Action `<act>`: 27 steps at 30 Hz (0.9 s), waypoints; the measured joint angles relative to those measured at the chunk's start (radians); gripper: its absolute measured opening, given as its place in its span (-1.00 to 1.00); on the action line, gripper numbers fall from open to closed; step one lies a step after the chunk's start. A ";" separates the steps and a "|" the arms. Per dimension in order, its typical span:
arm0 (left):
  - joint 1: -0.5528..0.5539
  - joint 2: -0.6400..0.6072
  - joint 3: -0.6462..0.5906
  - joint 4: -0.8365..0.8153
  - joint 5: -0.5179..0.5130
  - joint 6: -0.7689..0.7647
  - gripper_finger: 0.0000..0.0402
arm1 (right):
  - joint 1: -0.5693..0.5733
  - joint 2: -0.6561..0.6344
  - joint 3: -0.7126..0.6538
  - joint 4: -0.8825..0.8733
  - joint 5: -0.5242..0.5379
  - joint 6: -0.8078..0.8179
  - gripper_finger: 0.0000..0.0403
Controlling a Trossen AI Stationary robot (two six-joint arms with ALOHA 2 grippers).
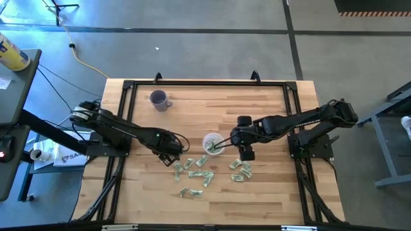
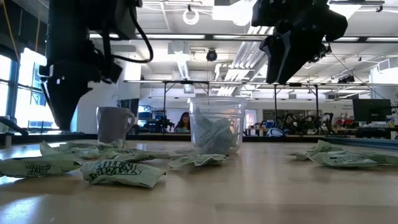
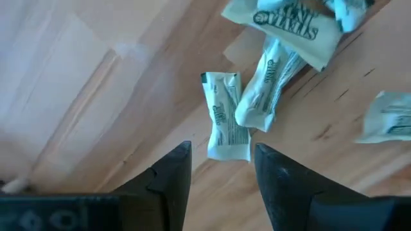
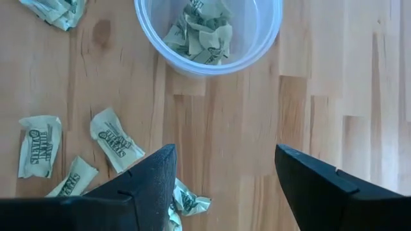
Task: Pick and place Stevia / Truvia into bins
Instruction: Put the stevia packet into the transparent container
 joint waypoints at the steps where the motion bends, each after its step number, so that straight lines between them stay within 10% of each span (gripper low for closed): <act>1: 0.000 0.016 0.000 0.007 0.008 0.020 0.01 | -0.001 0.000 0.000 0.001 0.001 0.005 0.26; 15: 0.005 0.037 -0.156 0.252 0.100 0.120 -0.01 | -0.045 0.000 0.001 0.003 -0.001 0.083 0.26; 27: 0.069 0.015 -0.153 0.172 0.084 0.188 -0.89 | -0.054 0.000 0.001 0.003 0.056 0.106 0.26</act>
